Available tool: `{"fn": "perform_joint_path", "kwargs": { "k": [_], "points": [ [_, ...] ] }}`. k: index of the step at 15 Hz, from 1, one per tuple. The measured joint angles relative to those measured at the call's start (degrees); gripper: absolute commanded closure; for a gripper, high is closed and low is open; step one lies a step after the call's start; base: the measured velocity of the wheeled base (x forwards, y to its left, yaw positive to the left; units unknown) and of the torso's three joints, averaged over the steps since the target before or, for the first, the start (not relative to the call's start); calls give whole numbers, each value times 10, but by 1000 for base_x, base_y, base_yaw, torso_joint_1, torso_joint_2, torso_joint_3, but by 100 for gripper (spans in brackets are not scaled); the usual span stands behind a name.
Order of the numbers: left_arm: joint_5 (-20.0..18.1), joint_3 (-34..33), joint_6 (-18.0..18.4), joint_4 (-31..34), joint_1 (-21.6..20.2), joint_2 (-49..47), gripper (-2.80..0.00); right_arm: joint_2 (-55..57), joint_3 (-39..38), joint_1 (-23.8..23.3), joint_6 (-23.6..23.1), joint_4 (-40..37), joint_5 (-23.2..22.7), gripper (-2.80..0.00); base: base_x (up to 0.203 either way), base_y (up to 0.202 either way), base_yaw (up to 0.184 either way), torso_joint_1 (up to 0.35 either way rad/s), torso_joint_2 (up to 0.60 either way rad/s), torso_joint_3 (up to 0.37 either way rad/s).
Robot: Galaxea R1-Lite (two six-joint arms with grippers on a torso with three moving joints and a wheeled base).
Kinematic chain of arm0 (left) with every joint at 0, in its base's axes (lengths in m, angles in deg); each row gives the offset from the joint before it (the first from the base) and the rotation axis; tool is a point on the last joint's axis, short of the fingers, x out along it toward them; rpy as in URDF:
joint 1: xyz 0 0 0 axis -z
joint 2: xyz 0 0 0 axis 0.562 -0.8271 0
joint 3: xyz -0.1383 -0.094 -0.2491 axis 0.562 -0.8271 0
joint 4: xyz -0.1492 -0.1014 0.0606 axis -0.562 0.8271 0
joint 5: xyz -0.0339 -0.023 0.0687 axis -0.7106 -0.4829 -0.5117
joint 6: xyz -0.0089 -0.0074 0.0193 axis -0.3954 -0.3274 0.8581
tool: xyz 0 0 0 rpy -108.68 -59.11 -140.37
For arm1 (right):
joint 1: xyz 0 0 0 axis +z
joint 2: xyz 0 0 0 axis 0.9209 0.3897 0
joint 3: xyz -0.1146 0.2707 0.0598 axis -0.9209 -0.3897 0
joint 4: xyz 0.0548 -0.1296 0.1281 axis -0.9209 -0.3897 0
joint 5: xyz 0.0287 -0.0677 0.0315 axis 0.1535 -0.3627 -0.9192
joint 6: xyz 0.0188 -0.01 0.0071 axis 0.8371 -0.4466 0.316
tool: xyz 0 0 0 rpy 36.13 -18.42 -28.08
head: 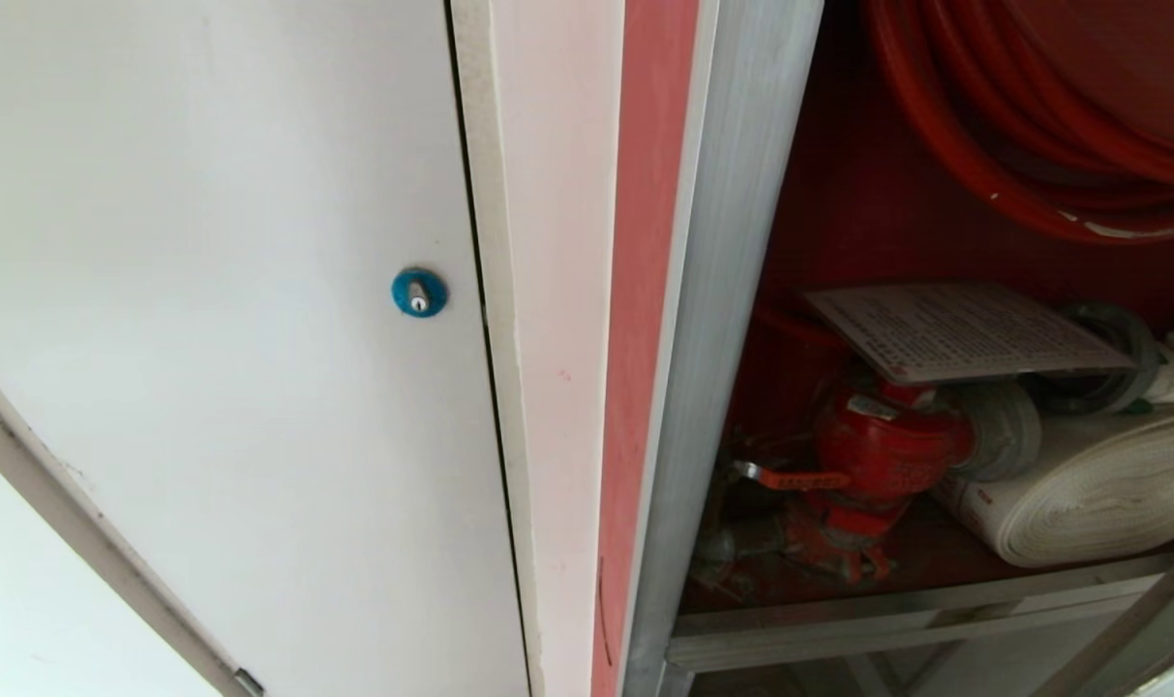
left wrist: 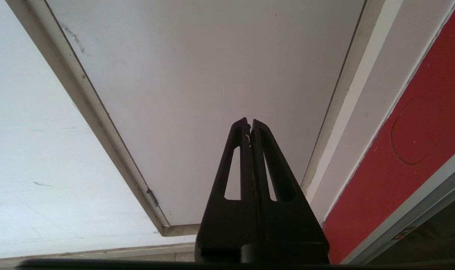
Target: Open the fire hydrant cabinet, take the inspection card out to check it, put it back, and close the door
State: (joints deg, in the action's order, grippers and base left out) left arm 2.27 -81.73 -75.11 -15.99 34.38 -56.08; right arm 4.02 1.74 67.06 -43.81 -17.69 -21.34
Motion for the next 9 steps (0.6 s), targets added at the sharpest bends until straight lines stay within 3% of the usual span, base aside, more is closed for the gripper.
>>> {"fn": "perform_joint_path", "kwargs": {
  "k": [6,9],
  "points": [
    [0,0,0,0,0,0,0,127,7,0,-1,105,-29,0,0,0,0,0,0,0],
    [0,0,0,0,0,0,0,166,21,0,-2,119,-41,0,0,0,0,0,0,0]
  ]
}}
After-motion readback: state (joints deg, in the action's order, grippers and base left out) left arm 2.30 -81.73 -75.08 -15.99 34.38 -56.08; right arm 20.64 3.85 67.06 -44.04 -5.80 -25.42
